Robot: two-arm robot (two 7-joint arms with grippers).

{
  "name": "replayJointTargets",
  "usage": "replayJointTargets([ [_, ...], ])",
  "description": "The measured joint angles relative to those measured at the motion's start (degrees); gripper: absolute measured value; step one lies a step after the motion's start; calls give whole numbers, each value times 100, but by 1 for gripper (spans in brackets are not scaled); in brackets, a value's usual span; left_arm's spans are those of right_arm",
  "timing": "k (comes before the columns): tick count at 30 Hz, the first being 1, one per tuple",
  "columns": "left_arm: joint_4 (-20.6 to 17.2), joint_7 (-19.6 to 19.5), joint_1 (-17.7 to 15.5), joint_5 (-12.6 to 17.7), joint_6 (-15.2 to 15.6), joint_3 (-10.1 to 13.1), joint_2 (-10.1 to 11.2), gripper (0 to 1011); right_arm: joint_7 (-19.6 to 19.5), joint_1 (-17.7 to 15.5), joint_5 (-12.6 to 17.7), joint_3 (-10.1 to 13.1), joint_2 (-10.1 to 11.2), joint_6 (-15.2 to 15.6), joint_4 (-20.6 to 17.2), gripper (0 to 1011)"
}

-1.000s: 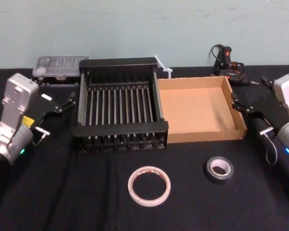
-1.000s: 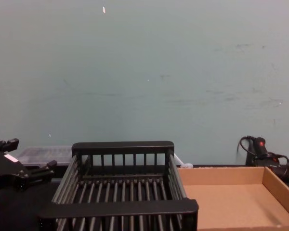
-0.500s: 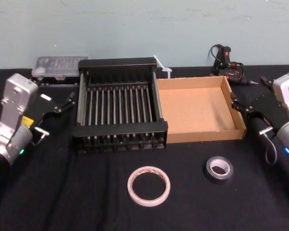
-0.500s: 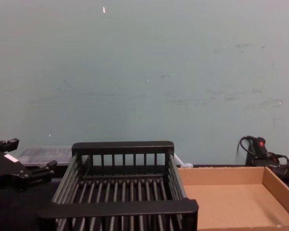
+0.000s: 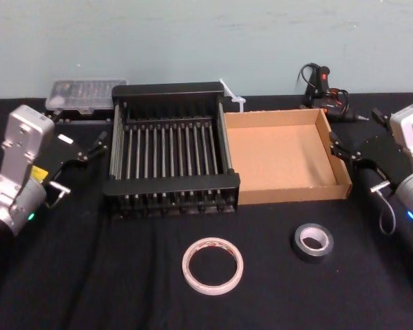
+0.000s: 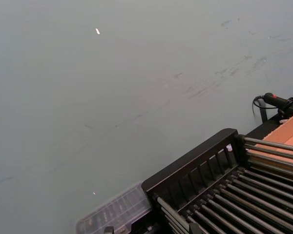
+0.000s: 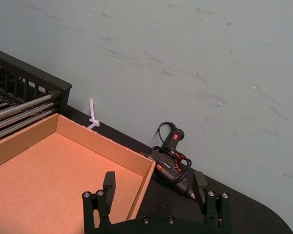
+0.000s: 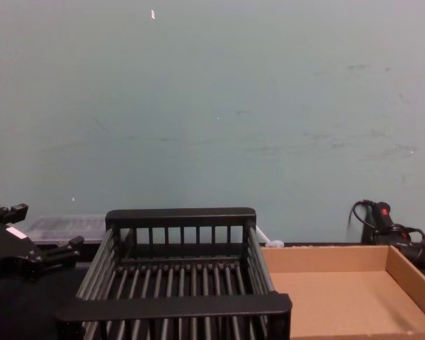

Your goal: Pick up the white tape and place it into the black box , Pick up the silver tape and place it into the brown box.

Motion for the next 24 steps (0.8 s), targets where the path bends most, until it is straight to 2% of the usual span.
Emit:
replayJointTargets([
  [24,0,0,0,0,0,0,0,1001,22,-16,-18,48,-36,1,0,1002],
])
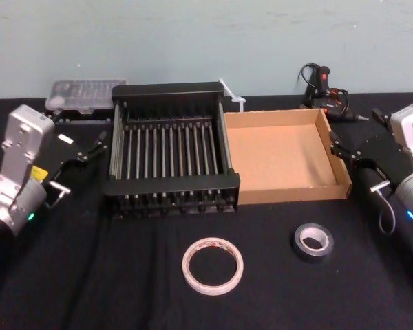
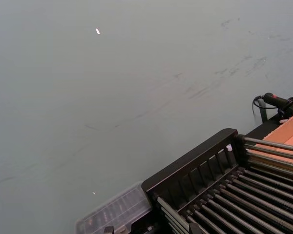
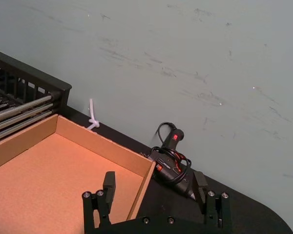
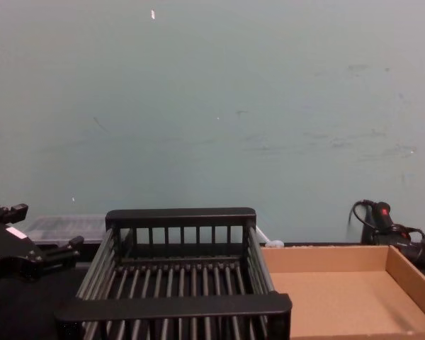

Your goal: Pick up the white tape and place it into the black box , Pick up the silver tape and place it into the brown box.

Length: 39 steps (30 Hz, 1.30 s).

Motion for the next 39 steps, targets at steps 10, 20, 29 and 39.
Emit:
replayJointTargets([
  [10,0,0,0,0,0,0,0,1001,230,-299,103,206,72,145,-414,1002],
  [20,0,0,0,0,0,0,0,1001,448,-789,436,506,276,534,-1097,1002],
  [29,0,0,0,0,0,0,0,1002,636,-1332,712,844,516,807,-1690,1002],
  [39,0,0,0,0,0,0,0,1001,749,-2058,1051,1290,662,965,-2218,1002],
])
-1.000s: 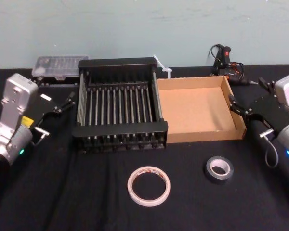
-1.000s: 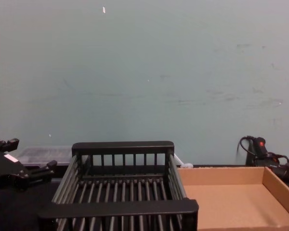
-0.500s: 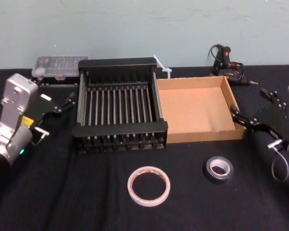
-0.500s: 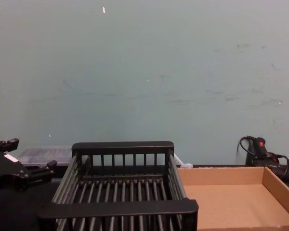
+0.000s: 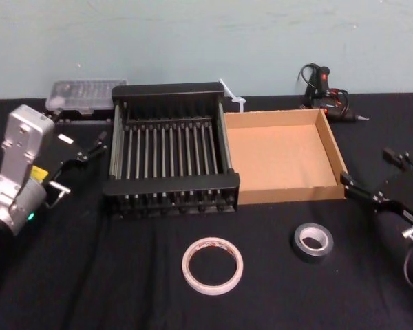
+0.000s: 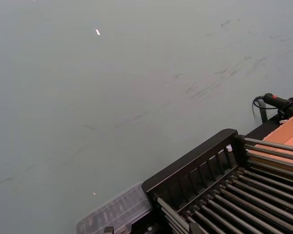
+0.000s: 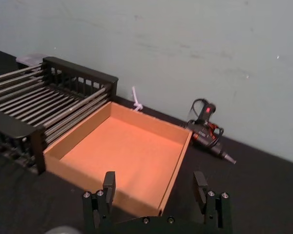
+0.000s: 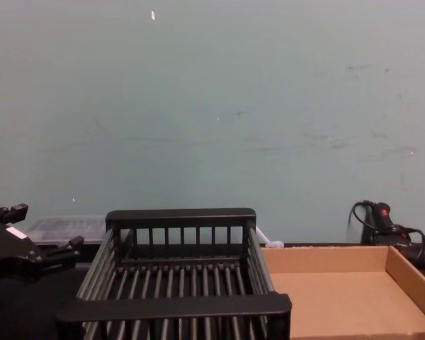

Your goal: Pick up the white tape and place it into the black box , Pick up the silver tape and place it into the brown box.

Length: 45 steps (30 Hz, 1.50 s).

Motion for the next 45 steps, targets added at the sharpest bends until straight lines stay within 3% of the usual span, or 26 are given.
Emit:
replayJointTargets([
  [8,0,0,0,0,0,0,0,1001,151,-415,226,252,56,165,-236,1002],
  [17,0,0,0,0,0,0,0,1001,388,-742,478,418,79,595,-442,1002],
  [30,0,0,0,0,0,0,0,1001,579,-618,530,315,-118,1182,-291,1002],
  [45,0,0,0,0,0,0,0,1001,812,-287,137,62,-367,1333,34,1002],
])
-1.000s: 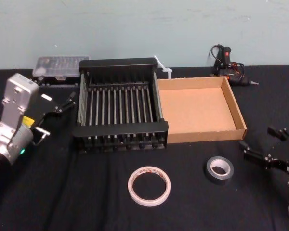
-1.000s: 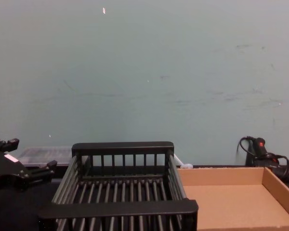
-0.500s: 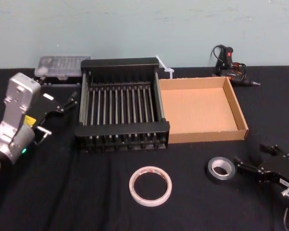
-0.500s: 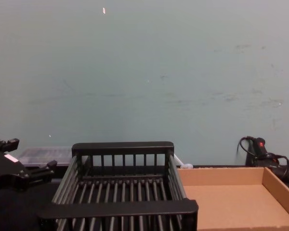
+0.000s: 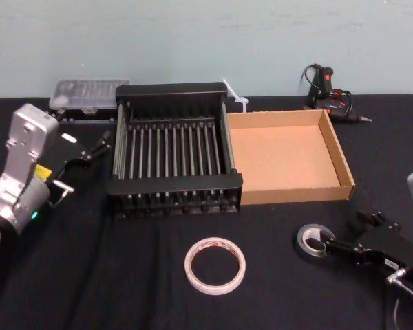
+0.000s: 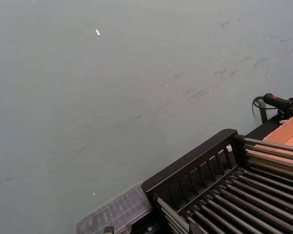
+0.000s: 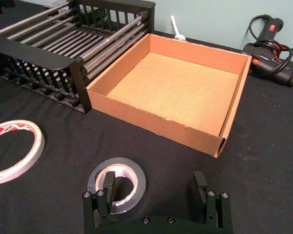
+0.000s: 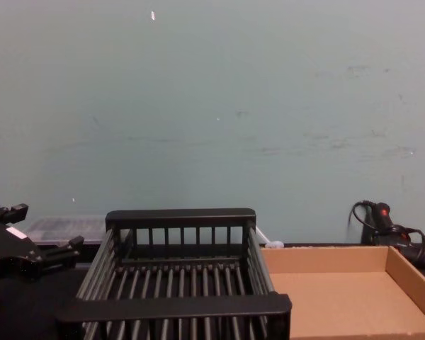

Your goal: Pick up the white tape and place it into the black box , Pick up the silver tape and place it into the brown box.

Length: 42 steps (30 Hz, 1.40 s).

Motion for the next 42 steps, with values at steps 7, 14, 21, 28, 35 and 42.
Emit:
replayJointTargets([
  [7,0,0,0,0,0,0,0,1001,87,141,-130,-67,-123,79,124,1002],
  [14,0,0,0,0,0,0,0,1001,137,192,-241,-80,-215,136,201,1002],
  [21,0,0,0,0,0,0,0,1001,203,233,-354,-61,-305,171,299,1002],
  [28,0,0,0,0,0,0,0,1001,273,281,-431,-40,-364,176,382,1002],
  [35,0,0,0,0,0,0,0,1001,277,279,-432,-37,-364,174,382,1002],
  [42,0,0,0,0,0,0,0,1001,268,274,-432,-36,-361,171,375,968],
])
